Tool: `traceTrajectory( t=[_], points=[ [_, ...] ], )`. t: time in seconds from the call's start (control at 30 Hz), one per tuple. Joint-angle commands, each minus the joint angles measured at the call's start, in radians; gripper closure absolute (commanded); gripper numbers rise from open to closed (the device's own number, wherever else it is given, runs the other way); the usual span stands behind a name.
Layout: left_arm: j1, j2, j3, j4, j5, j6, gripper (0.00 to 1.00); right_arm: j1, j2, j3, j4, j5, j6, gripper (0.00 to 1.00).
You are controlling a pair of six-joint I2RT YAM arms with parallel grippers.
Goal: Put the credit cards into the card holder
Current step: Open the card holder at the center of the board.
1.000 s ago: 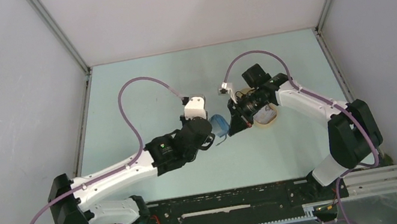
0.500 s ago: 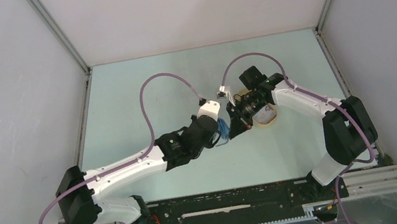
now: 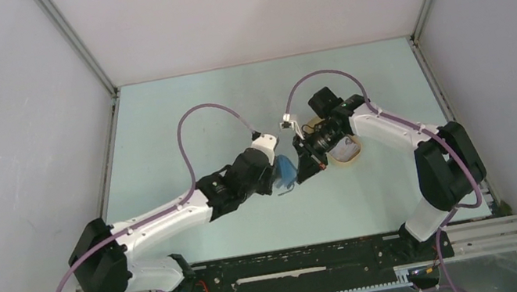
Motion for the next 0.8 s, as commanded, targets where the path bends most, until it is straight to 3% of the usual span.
traceTrajectory(
  t=[0.0, 0.1, 0.23, 0.33, 0.47, 0.63, 0.77],
  points=[
    [0.010, -0.048, -0.035, 0.069, 0.094, 0.011, 0.64, 0.006, -0.007, 0.047, -0.002, -0.042, -0.022, 1.00],
    [0.015, -0.062, -0.050, 0.084, 0.102, 0.015, 0.65, 0.006, -0.008, 0.047, -0.003, -0.042, -0.024, 1.00],
    [0.027, -0.081, -0.069, 0.090, 0.121, 0.020, 0.78, 0.006, -0.007, 0.047, -0.004, -0.033, -0.026, 1.00],
    [0.034, -0.098, -0.085, 0.102, 0.147, 0.023, 0.99, 0.006, -0.003, 0.053, -0.007, -0.018, -0.030, 1.00],
    [0.044, -0.118, -0.108, 0.119, 0.217, 0.006, 1.00, 0.003, -0.005, 0.053, -0.002, 0.011, -0.026, 1.00],
    [0.088, -0.144, -0.140, 0.125, 0.375, -0.090, 1.00, -0.015, -0.015, 0.053, 0.029, 0.153, 0.001, 0.71],
    [0.148, -0.127, -0.178, 0.160, 0.520, -0.236, 1.00, -0.039, -0.042, 0.032, 0.075, 0.237, 0.021, 0.55]
  ],
)
